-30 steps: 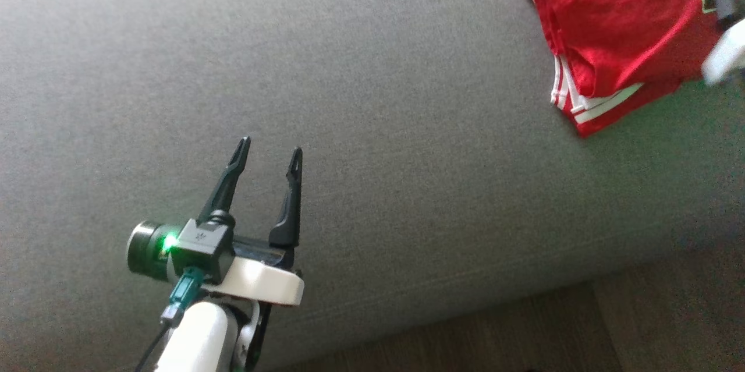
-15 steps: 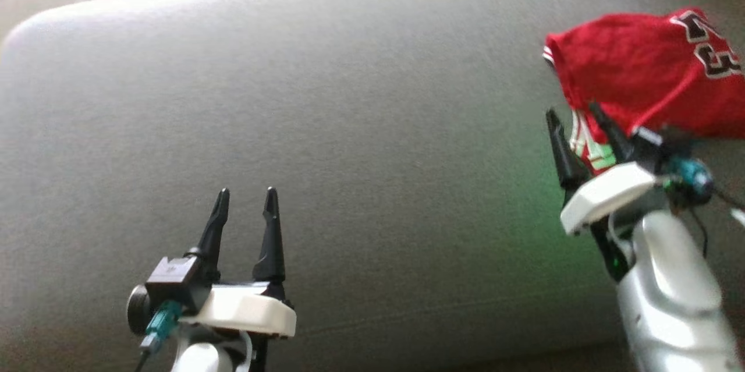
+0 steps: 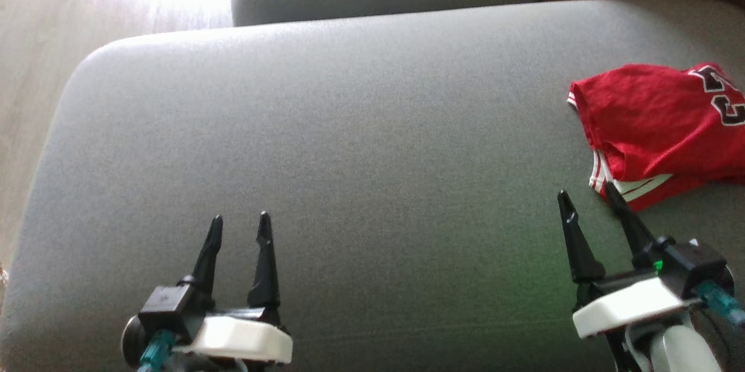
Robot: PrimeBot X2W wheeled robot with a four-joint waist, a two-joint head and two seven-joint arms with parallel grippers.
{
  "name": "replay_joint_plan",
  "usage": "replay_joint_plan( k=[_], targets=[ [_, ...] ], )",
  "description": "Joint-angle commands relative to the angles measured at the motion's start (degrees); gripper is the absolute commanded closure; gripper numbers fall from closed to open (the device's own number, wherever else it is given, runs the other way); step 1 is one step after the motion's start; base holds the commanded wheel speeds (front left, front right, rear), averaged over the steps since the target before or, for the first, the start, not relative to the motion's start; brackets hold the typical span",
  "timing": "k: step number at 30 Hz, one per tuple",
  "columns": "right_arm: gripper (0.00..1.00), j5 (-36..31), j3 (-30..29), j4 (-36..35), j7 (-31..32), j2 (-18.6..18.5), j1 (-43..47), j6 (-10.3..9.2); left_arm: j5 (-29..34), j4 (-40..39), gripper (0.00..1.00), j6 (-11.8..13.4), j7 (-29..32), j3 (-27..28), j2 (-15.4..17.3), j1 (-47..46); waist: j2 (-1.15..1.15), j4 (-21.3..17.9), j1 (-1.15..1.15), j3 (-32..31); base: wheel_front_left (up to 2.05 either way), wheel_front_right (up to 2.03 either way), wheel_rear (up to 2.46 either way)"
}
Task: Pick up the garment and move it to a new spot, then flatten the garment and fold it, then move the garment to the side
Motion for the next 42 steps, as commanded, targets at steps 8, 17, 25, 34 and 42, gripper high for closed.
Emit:
replay_joint_plan(
  k=[8, 17, 25, 34, 42],
  targets=[
    [0.00, -2.23, 1.14, -4.23, -0.53, 0.12, 2.60, -0.02, 0.73, 0.45, 0.00, 0.72, -0.34, 4.38, -0.30, 0.20, 0.00, 0.14, 0.01, -2.42, 0.00, 0.00, 0.00],
    [0.00, -1.05, 1.70, -4.04, -0.53, 0.12, 3.83, -0.02, 0.80, 1.09, 0.00, 0.92, -0.34, 5.08, -0.30, 1.10, 0.00, -0.32, 0.01, -3.98, 0.00, 0.00, 0.00],
    [1.00, 0.12, 0.69, -1.77, 0.01, 0.13, 5.56, 0.00, 0.62, 3.18, 1.00, 0.52, 0.01, 3.30, 0.02, 3.35, 0.00, -0.95, 0.01, -5.03, 0.00, 0.00, 0.00],
    [1.00, 3.91, 0.91, 2.00, 0.99, 0.06, 6.52, 0.00, -3.11, 6.65, 1.00, -0.06, 0.64, 3.80, 0.23, 4.06, 0.00, -0.92, 0.01, -4.84, 0.00, 0.00, 0.00],
    [1.00, 9.39, 0.74, 2.26, 2.22, -0.05, 5.72, 0.00, -8.43, 7.47, 1.00, -1.24, 1.68, 4.71, 0.54, 2.89, 0.00, -0.84, 0.01, -4.55, 0.00, 0.00, 0.00]
  ],
)
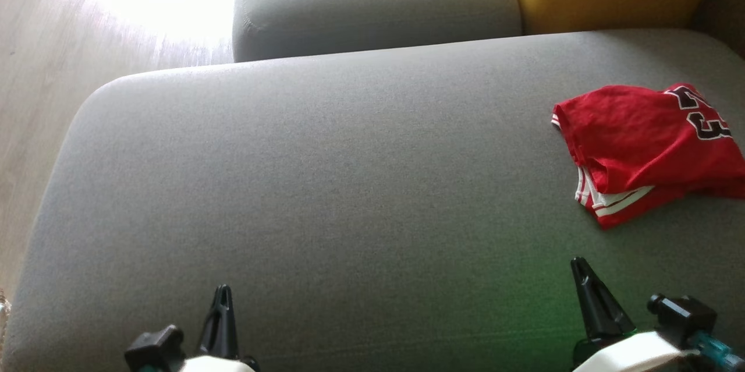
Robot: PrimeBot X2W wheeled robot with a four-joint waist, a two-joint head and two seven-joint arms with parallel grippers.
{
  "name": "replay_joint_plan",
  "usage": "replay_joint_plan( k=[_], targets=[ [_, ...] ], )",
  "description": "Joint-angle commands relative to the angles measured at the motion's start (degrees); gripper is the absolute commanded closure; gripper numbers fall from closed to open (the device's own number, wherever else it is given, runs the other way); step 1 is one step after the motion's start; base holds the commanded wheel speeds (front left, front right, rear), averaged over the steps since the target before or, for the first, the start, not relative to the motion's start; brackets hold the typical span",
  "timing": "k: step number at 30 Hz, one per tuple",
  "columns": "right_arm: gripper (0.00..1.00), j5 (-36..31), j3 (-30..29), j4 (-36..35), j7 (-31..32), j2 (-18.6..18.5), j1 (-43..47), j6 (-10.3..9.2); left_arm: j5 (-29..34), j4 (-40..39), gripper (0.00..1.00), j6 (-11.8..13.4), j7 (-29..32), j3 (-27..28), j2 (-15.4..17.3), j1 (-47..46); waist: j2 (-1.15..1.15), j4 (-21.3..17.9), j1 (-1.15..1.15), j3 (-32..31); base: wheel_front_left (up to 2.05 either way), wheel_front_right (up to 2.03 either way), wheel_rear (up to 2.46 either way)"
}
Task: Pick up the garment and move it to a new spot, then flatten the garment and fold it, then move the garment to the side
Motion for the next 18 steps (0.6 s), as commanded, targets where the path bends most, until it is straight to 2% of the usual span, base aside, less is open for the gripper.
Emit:
replay_joint_plan(
  k=[1, 18],
  targets=[
    [1.00, 2.00, -0.29, -1.76, 0.45, -0.19, -2.93, 0.00, -1.76, -1.62, 1.00, -0.39, 0.27, 1.18, 0.44, -3.41, 0.00, 0.02, 0.00, 0.06, 0.00, 0.00, 0.00],
    [1.00, 12.91, -0.70, -1.29, 2.95, -0.34, -4.50, -0.01, -12.26, -0.12, 1.00, -2.67, 2.45, 3.16, 0.89, -5.67, 0.00, 0.18, 0.00, 0.65, 0.00, 0.00, 0.00]
  ],
)
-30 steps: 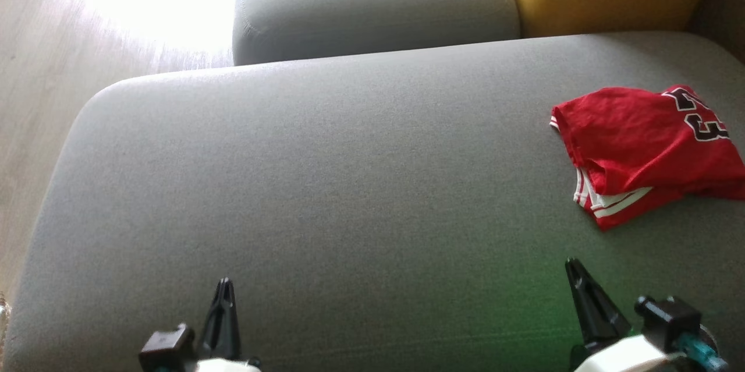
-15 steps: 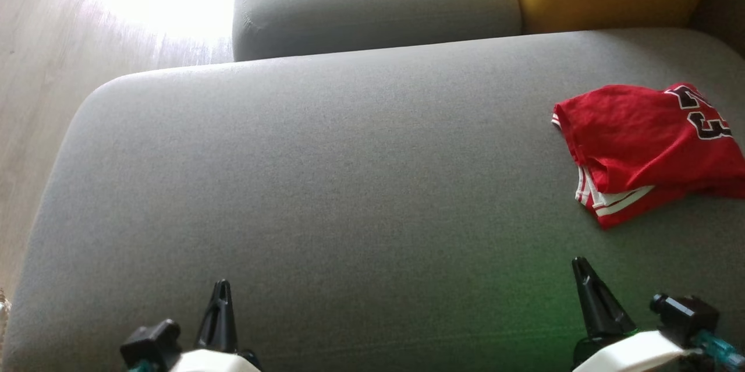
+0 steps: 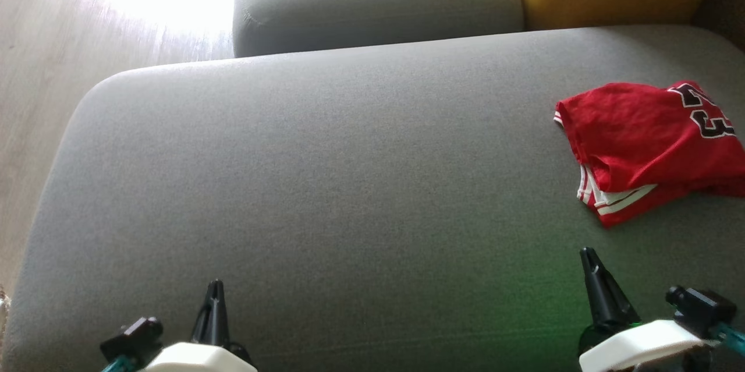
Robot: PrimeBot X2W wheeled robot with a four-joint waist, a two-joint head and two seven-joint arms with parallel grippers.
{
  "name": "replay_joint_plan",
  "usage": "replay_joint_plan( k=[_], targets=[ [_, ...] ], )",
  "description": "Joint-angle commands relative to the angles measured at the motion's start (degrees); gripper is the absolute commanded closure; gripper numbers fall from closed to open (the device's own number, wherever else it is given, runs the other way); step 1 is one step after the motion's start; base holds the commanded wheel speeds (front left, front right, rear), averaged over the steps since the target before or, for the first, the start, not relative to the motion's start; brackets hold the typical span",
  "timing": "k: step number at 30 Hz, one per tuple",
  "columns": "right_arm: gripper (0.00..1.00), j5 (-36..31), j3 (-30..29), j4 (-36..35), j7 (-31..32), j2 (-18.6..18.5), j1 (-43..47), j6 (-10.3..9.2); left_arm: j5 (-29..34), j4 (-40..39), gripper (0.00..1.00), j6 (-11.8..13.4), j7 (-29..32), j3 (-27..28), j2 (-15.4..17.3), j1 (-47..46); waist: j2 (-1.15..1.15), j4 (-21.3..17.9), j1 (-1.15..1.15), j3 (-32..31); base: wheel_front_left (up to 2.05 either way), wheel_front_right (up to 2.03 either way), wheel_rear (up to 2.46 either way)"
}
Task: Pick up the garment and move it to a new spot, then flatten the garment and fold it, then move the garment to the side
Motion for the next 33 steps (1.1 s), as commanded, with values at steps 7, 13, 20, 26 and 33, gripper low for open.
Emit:
replay_joint_plan(
  k=[7, 13, 20, 26, 33],
  targets=[
    [1.00, 5.50, -0.39, -1.57, 1.49, -0.39, -3.66, -0.01, -5.08, -1.28, 1.00, -1.36, 0.92, 2.19, 0.87, -4.39, 0.00, 0.07, 0.00, 0.25, 0.00, 0.00, 0.00],
    [1.00, 9.54, -0.58, -1.41, 2.45, -0.42, -4.25, -0.01, -8.91, -0.92, 1.00, -2.18, 1.79, 3.03, 0.96, -5.15, 0.00, 0.13, 0.00, 0.48, 0.00, 0.00, 0.00],
    [1.00, 14.28, -0.81, -1.21, 3.59, -0.44, -4.93, -0.01, -13.37, -0.46, 1.00, -3.14, 2.85, 4.05, 1.06, -6.05, 0.00, 0.19, 0.00, 0.74, 0.00, 0.00, 0.00],
    [1.00, 18.32, -1.01, -1.04, 4.57, -0.46, -5.52, -0.01, -17.17, -0.05, 1.00, -3.96, 3.78, 4.96, 1.11, -6.83, 0.00, 0.25, 0.00, 0.96, 0.00, 0.00, 0.00],
    [1.00, 23.04, -1.27, -0.83, 5.72, -0.47, -6.21, -0.01, -21.59, 0.44, 1.00, -4.91, 4.89, 6.03, 1.16, -7.75, 0.00, 0.32, 0.00, 1.22, 0.00, 0.00, 0.00]
  ],
)
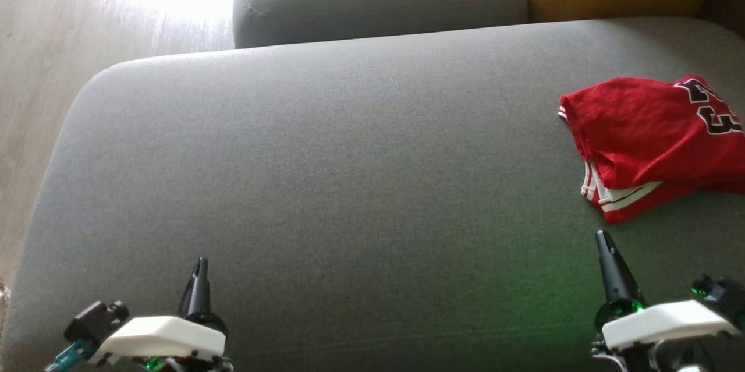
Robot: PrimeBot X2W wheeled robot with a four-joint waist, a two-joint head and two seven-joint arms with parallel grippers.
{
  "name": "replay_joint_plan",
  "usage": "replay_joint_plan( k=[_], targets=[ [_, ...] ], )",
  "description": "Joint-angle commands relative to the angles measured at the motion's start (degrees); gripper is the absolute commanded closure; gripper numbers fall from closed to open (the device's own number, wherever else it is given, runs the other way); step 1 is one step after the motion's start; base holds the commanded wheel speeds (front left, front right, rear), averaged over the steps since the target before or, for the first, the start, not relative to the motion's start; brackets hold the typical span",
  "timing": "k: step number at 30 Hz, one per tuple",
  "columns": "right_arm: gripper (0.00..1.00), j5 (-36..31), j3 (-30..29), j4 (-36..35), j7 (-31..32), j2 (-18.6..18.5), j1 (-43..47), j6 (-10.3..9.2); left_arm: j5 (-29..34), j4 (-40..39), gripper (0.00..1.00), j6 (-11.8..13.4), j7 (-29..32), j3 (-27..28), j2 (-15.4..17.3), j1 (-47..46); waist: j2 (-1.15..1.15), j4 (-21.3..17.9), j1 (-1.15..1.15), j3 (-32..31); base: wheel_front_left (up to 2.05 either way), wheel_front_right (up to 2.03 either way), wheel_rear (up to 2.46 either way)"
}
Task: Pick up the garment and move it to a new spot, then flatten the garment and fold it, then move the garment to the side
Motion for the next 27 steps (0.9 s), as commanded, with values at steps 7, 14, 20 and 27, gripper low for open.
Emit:
replay_joint_plan(
  k=[7, 14, 20, 27],
  targets=[
    [1.00, 6.15, -0.03, -1.44, 1.34, -0.47, -4.26, -0.01, -5.56, -1.21, 1.00, -1.44, 1.46, 3.11, 0.94, -4.26, 0.00, 0.08, 0.00, 0.29, 0.00, 0.00, 0.00],
    [1.00, 10.18, -0.26, -1.26, 2.33, -0.47, -4.85, -0.01, -9.32, -0.79, 1.00, -2.26, 2.45, 4.08, 0.96, -5.05, 0.00, 0.14, 0.00, 0.51, 0.00, 0.00, 0.00],
    [1.00, 14.20, -0.49, -1.09, 3.34, -0.46, -5.44, -0.01, -13.05, -0.36, 1.00, -3.08, 3.44, 5.06, 0.96, -5.84, 0.00, 0.20, 0.00, 0.73, 0.00, 0.00, 0.00],
    [1.00, 19.58, -0.81, -0.86, 4.68, -0.46, -6.23, -0.01, -18.04, 0.22, 1.00, -4.17, 4.79, 6.40, 0.95, -6.91, 0.00, 0.27, 0.00, 1.03, 0.00, 0.00, 0.00]
  ],
)
